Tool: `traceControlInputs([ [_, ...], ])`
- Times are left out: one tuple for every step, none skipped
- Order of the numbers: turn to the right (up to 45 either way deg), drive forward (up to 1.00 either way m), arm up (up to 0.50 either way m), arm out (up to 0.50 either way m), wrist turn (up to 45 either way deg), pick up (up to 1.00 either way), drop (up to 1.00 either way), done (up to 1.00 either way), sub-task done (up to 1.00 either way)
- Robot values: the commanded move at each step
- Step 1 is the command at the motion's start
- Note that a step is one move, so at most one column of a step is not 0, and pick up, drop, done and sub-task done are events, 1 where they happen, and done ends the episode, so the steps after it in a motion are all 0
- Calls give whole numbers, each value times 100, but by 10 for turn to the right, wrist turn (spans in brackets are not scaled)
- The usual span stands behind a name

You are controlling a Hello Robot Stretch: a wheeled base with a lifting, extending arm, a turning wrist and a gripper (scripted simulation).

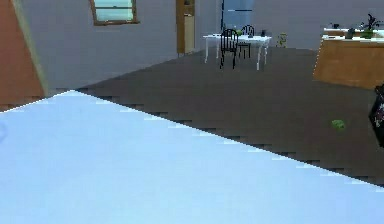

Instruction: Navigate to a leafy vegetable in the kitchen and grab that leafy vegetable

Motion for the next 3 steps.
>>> traceControlInputs([
  [0,100,0,0,0,0,0,0,0],
  [0,100,0,0,0,0,0,0,0],
  [30,0,0,0,0,0,0,0,0],
])
